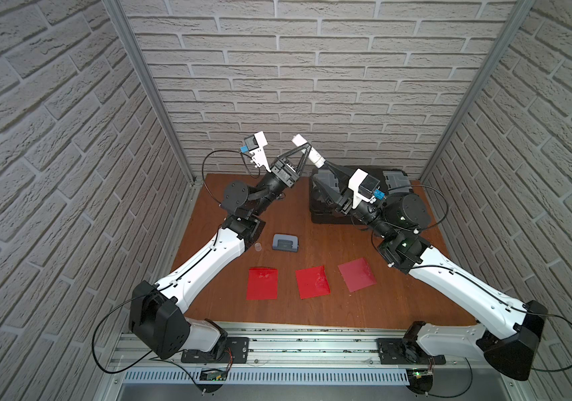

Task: Seal the envelope with a glue stick
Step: Unscrew the glue stick.

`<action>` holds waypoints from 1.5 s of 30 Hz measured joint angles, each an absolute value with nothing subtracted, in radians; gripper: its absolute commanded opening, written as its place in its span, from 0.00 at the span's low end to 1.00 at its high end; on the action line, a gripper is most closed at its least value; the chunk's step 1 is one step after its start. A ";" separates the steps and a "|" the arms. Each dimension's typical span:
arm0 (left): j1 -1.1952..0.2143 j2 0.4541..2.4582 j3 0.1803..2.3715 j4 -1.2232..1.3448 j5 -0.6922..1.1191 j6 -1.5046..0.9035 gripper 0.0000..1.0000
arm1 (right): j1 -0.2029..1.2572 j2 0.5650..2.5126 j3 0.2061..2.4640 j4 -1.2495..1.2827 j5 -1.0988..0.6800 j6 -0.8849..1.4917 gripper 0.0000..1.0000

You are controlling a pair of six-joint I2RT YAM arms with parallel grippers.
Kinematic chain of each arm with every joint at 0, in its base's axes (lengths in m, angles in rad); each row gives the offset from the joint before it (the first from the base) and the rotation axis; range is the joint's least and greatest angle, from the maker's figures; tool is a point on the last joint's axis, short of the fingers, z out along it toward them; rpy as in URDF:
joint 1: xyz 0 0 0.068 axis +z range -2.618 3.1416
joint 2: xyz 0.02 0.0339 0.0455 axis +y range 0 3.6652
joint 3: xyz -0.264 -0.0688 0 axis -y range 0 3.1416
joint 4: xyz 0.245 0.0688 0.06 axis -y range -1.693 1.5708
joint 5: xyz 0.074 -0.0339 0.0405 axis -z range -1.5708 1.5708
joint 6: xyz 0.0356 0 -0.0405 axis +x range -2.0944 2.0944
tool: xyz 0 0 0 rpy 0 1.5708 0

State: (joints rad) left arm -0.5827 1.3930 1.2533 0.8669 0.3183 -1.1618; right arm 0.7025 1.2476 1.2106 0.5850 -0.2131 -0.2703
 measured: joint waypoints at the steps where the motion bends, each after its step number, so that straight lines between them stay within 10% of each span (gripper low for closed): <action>1: -0.583 1.393 1.253 0.867 0.318 -1.162 0.00 | 0.702 1.248 1.211 0.585 -0.210 -0.271 0.46; 45: -0.578 1.349 1.253 0.838 0.339 -1.167 0.00 | 0.702 1.341 1.300 0.521 -0.089 -0.358 0.35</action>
